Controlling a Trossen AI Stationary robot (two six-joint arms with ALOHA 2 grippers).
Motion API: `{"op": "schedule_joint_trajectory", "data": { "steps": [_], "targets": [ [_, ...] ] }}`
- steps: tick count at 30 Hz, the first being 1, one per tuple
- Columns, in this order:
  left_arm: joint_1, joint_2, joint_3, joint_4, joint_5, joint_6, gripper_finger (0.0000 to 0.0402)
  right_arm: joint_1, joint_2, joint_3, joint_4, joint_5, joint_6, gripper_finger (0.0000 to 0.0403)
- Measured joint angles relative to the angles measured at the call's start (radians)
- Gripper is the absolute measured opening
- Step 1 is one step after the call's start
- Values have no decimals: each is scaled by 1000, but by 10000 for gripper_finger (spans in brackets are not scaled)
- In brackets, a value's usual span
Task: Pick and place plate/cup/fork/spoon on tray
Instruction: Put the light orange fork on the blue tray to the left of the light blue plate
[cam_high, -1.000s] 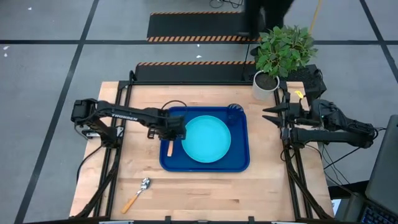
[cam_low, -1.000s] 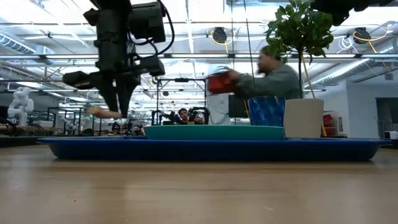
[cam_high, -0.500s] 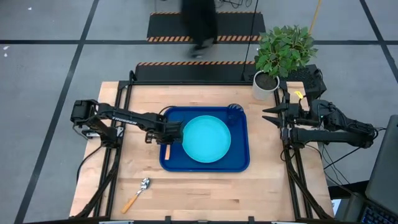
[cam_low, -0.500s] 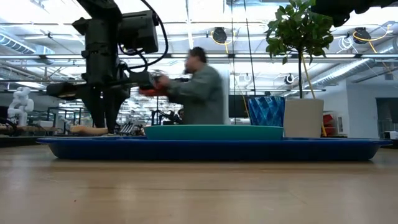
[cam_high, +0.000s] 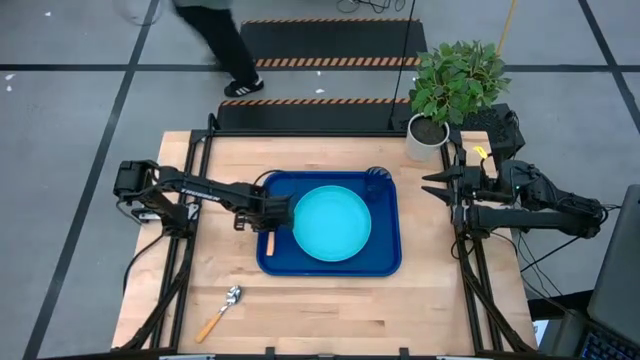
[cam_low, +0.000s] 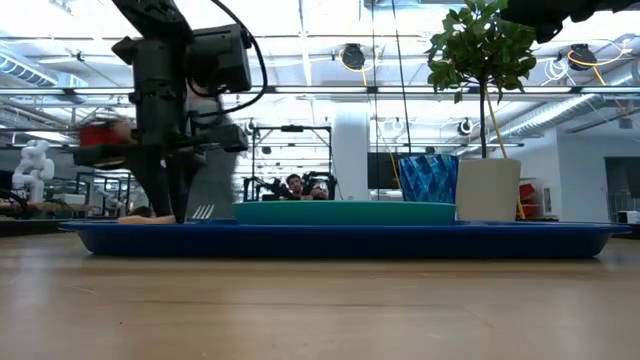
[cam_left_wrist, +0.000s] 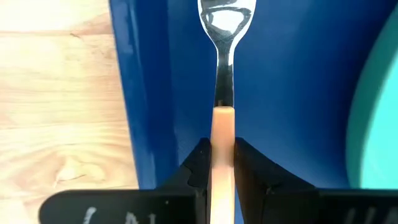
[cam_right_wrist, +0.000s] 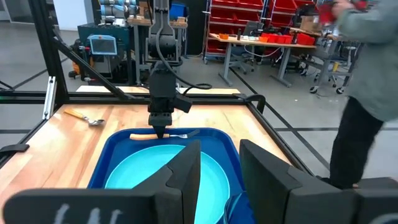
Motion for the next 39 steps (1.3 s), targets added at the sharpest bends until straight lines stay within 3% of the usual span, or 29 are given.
{"op": "schedule_joint_trajectory", "data": {
  "steps": [13, 22, 39],
  "targets": [
    [17, 5, -10, -15, -25, 7, 41, 0, 0, 0, 5, 0, -5, 106],
    [23, 90, -5, 24, 34, 52, 41, 0, 0, 0, 8, 1, -6, 106],
    [74, 100, 52, 0, 27, 105, 43, 0, 0, 0, 2, 2, -8, 106]
  ]
}}
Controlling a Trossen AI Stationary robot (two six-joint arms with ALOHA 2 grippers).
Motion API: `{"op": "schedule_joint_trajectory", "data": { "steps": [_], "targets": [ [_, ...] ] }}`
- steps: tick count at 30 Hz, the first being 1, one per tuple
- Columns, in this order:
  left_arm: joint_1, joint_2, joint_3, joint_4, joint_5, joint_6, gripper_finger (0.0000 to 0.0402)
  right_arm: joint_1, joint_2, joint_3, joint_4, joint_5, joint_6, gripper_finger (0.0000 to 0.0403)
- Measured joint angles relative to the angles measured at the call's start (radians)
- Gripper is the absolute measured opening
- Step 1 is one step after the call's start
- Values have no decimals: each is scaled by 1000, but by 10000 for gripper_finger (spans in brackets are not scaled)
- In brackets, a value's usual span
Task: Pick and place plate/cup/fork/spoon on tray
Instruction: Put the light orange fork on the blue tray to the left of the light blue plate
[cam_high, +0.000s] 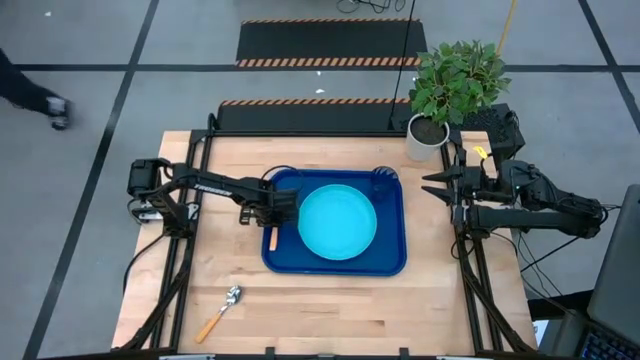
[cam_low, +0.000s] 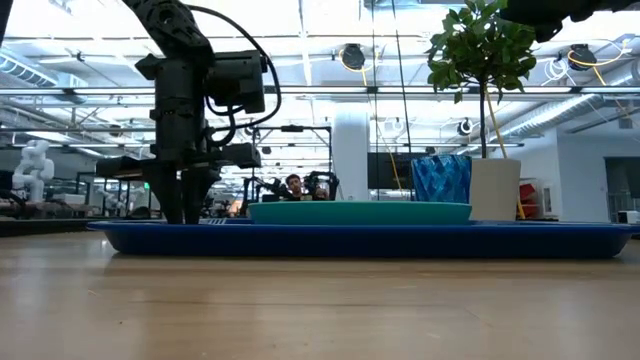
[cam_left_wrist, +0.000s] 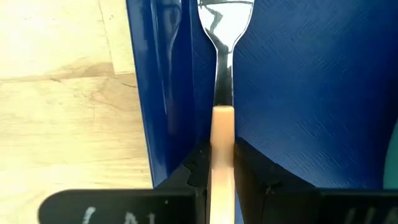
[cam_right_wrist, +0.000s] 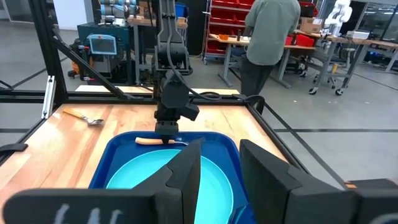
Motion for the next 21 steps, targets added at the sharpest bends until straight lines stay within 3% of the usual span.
{"op": "schedule_joint_trajectory", "data": {
  "steps": [7, 21],
  "targets": [
    [0, 0, 0, 7, 25, 4, 84, 0, 0, 0, -5, 0, 0, 106],
    [-10, -2, 2, 6, 39, -7, 91, 0, 0, 0, -14, 0, 0, 106]
  ]
}}
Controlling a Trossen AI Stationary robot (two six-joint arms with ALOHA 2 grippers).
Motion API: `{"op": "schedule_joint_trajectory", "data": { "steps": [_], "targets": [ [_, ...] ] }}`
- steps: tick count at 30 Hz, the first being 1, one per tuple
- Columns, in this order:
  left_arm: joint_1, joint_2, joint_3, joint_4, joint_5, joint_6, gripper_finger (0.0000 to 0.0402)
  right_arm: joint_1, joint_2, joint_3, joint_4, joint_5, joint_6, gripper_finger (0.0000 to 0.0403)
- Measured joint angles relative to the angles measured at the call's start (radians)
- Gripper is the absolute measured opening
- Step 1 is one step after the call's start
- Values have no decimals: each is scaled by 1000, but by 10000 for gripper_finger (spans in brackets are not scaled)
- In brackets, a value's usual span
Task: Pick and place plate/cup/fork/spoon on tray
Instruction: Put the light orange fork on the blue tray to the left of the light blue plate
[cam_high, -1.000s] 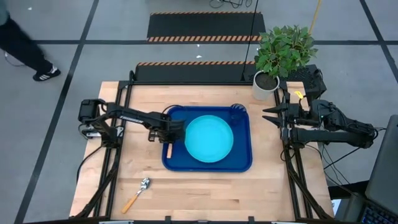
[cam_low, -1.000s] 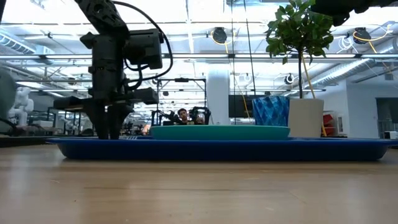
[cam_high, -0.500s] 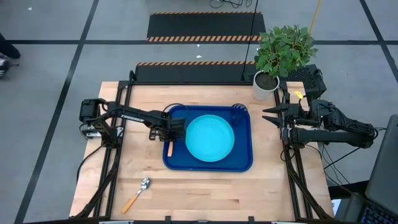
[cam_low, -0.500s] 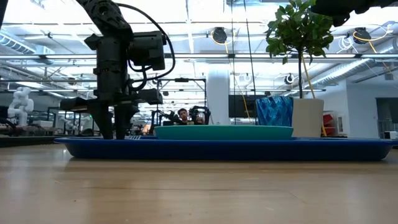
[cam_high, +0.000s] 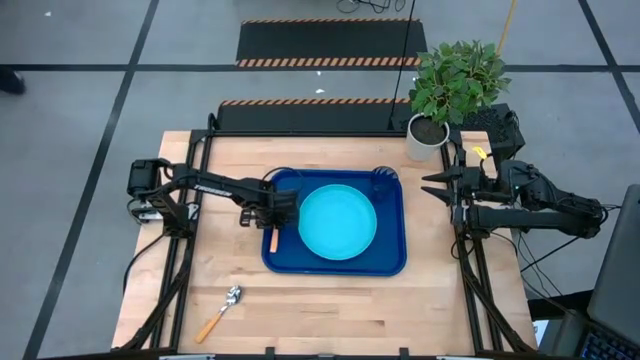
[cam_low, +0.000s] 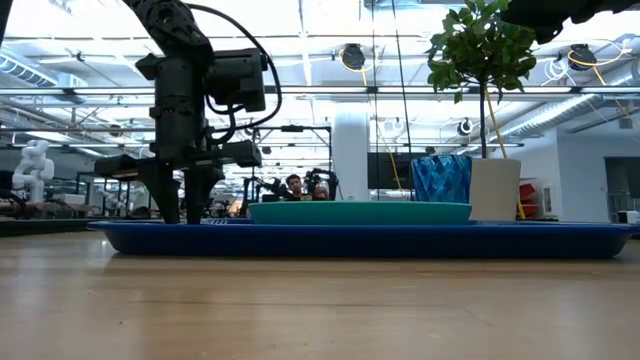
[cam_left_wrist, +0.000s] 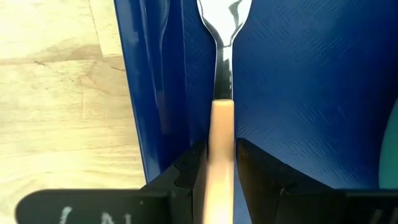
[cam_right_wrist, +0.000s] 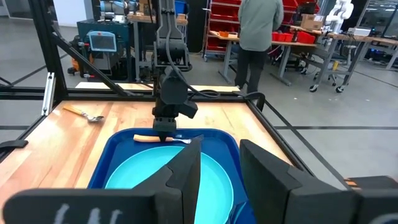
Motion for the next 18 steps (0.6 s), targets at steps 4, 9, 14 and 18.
{"op": "schedule_joint_trajectory", "data": {
  "steps": [4, 9, 14, 18],
  "targets": [
    [-15, 0, 0, -1, 0, -8, 92, 0, 0, 0, -8, 0, 0, 106],
    [-28, 0, 1, -1, 4, -20, 92, 0, 0, 0, -8, 0, 3, 106],
    [-29, -5, 1, 0, 3, -20, 92, 0, 0, 0, -8, 0, 3, 106],
    [-29, -26, 1, 43, 3, -21, 92, 0, 0, 0, -8, 0, 3, 106]
  ]
}}
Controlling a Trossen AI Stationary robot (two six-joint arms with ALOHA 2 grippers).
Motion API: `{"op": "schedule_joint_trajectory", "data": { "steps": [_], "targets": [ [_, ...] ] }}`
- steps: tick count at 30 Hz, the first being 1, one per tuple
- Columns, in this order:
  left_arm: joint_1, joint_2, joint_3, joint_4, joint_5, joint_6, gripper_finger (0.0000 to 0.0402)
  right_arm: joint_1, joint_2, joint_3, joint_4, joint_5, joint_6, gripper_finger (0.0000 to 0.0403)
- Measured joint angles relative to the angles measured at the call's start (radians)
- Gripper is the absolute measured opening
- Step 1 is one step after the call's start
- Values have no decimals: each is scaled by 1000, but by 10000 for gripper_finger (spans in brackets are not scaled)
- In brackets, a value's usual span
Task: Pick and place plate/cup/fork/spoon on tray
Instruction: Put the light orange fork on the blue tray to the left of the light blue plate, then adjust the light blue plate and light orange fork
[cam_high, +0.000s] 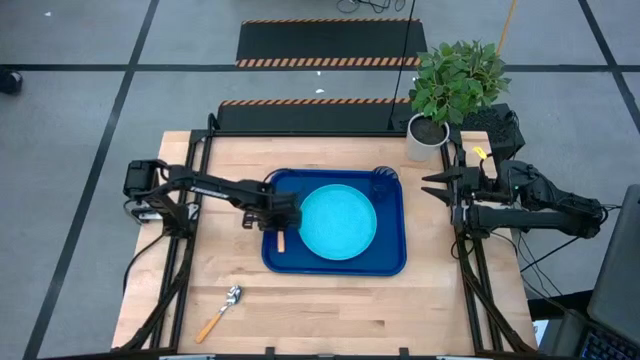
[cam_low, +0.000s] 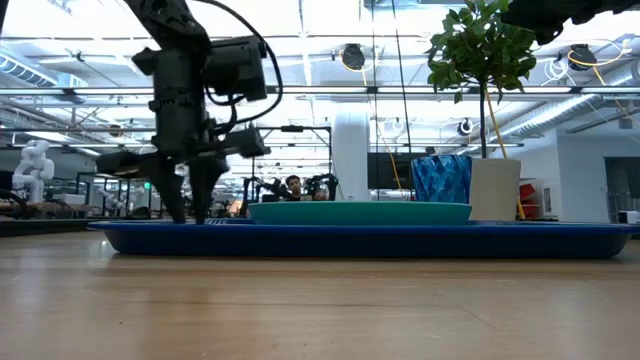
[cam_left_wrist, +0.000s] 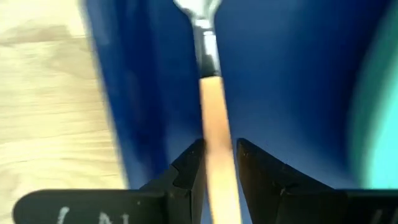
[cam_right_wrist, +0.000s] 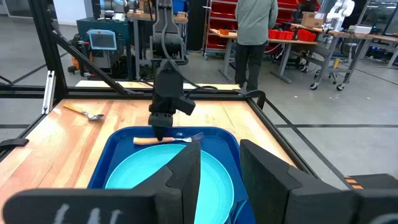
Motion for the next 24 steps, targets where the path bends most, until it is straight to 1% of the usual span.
{"op": "schedule_joint_trajectory", "data": {
  "steps": [3, 7, 10, 15, 19, 24],
  "targets": [
    [4, -22, 1, 34, 0, 0, 93, 0, 0, 0, 0, 0, 0, 106],
    [12, -35, 1, 1, -1, -3, 93, 0, 0, 0, 0, 0, 0, 106],
    [13, -33, 1, -52, 2, -3, 93, 0, 0, 0, 0, 0, 1, 106],
    [13, -33, 6, -51, 3, 2, 93, 0, 0, 0, -1, 0, 0, 106],
    [13, -39, 58, -61, -6, 28, 93, 0, 0, 0, 0, 0, -1, 106],
    [13, -39, 171, -113, -81, 50, 93, 0, 0, 0, 1, 1, -1, 106]
  ]
}}
